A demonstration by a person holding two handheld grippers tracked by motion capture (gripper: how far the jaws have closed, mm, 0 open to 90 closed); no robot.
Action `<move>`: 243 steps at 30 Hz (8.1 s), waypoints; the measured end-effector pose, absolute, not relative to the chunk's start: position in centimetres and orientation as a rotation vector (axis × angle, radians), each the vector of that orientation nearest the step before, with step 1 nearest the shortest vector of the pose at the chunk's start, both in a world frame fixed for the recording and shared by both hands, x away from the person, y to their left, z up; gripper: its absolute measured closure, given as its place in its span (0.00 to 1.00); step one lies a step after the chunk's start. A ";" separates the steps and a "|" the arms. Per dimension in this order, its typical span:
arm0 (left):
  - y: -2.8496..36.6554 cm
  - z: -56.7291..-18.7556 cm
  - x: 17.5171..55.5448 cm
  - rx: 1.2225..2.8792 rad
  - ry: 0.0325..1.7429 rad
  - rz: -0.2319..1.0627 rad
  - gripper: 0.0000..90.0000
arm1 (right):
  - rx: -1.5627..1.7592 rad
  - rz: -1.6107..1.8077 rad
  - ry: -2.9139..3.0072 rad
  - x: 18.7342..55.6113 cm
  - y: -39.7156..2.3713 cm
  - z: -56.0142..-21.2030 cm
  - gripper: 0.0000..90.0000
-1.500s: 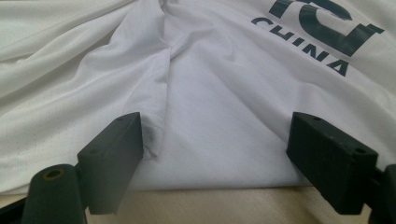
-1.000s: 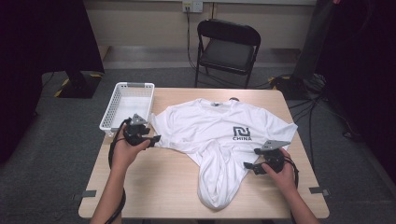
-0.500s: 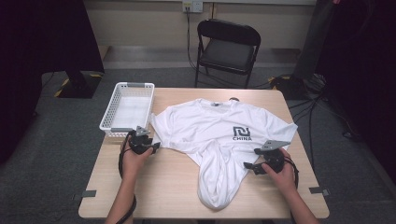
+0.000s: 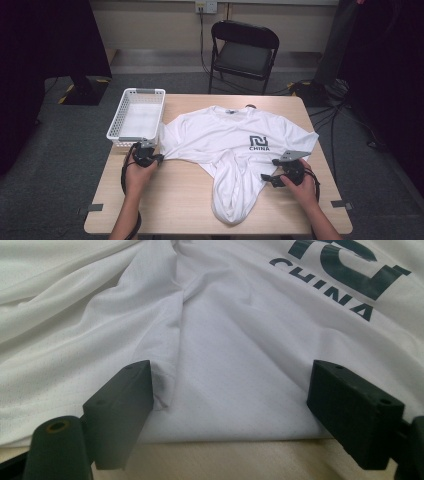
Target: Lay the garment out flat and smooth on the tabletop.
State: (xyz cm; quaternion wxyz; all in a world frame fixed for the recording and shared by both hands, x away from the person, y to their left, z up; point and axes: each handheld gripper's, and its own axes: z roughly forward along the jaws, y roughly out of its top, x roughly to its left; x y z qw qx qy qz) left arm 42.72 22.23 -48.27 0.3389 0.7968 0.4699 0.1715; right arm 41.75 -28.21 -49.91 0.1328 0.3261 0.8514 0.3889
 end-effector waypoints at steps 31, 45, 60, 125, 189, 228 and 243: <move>10.4 -48.7 40.0 2.120 0.804 0.295 0.18 | 0.947 1.129 2.470 41.7 -28.2 -49.9 0.20; 9.9 -50.0 40.0 2.213 0.758 0.333 0.15 | 0.948 1.127 2.469 41.7 -28.2 -49.9 0.20; 9.8 -50.0 40.0 2.219 0.756 0.329 0.12 | 0.967 1.257 2.407 40.3 -28.0 -48.5 0.37; 9.7 -50.0 40.0 2.221 0.755 0.321 0.11 | 0.843 1.257 2.420 31.3 -30.8 -45.3 1.00; 9.7 -50.0 40.0 2.222 0.756 0.324 0.11 | 0.880 1.349 2.263 20.8 -35.1 -44.6 1.00; 9.7 -50.0 40.0 2.221 0.757 0.323 0.11 | 1.000 1.280 2.213 24.5 -35.5 -43.9 0.31; 9.7 -50.0 40.0 2.221 0.757 0.322 0.11 | 1.134 1.207 2.234 30.3 -34.8 -47.5 0.52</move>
